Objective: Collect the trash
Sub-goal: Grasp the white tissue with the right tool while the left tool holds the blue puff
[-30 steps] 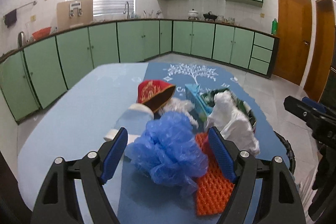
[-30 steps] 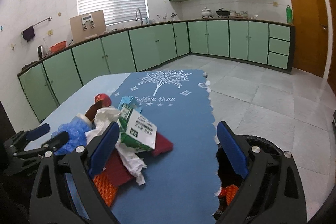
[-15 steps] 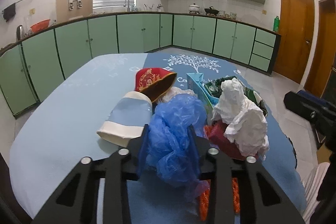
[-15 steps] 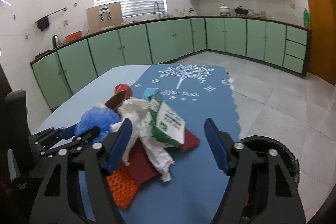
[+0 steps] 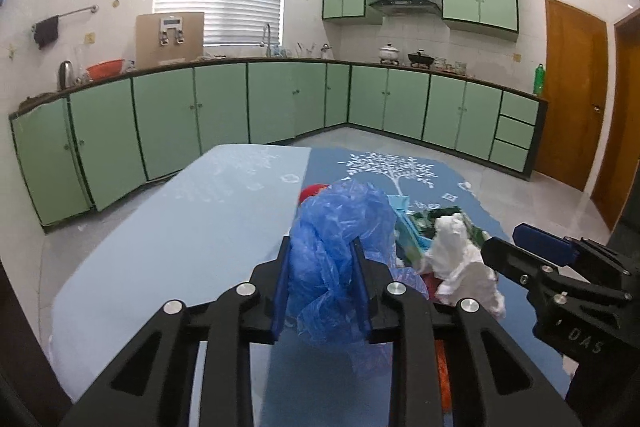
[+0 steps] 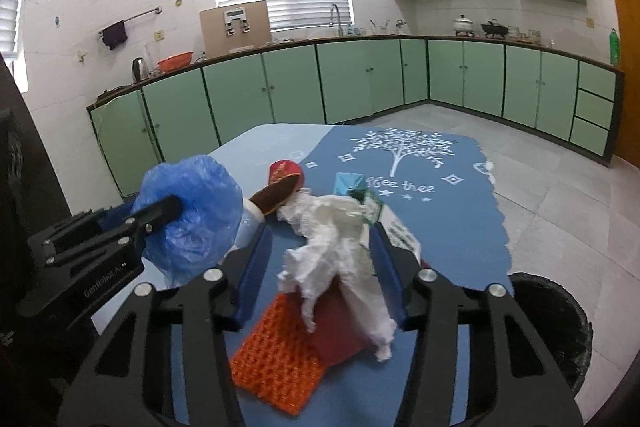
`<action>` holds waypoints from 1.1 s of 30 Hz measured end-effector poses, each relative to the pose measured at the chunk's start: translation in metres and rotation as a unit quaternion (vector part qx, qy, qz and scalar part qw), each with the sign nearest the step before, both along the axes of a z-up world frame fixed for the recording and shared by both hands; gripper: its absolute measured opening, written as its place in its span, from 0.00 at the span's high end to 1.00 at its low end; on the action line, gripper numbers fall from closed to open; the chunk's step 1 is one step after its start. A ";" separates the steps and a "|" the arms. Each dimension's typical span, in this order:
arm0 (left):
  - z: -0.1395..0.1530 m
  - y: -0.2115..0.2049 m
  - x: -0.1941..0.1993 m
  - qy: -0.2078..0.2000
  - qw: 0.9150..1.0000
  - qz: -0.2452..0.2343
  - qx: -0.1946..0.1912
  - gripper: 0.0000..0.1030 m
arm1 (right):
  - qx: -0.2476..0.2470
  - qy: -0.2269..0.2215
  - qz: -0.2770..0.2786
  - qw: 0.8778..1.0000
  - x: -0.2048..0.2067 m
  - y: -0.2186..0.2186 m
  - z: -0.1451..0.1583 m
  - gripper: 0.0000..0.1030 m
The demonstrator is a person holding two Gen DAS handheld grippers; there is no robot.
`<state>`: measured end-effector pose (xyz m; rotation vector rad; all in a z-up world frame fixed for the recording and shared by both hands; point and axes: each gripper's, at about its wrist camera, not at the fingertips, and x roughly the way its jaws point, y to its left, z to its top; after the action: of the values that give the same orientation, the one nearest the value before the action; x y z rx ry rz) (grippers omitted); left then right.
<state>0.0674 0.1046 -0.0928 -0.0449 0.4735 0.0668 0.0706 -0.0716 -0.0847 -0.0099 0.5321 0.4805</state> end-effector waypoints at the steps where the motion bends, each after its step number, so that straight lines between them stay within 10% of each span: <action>1: -0.001 0.002 0.001 0.003 1.000 0.003 -0.002 0.74 | -0.002 0.003 0.002 1.000 0.002 0.002 -0.001 0.58; 11: -0.009 0.012 0.000 0.014 1.000 0.017 -0.010 0.74 | -0.032 0.022 0.019 0.999 0.010 0.021 -0.014 0.94; 33: 0.031 -0.004 -0.016 -0.032 0.999 0.003 -0.010 0.74 | 0.043 -0.065 0.044 0.996 -0.016 -0.005 0.072 0.95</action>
<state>0.0519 0.1005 -0.0620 -0.0679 0.4108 0.0665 0.0548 -0.0769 -0.0127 0.0169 0.3850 0.5848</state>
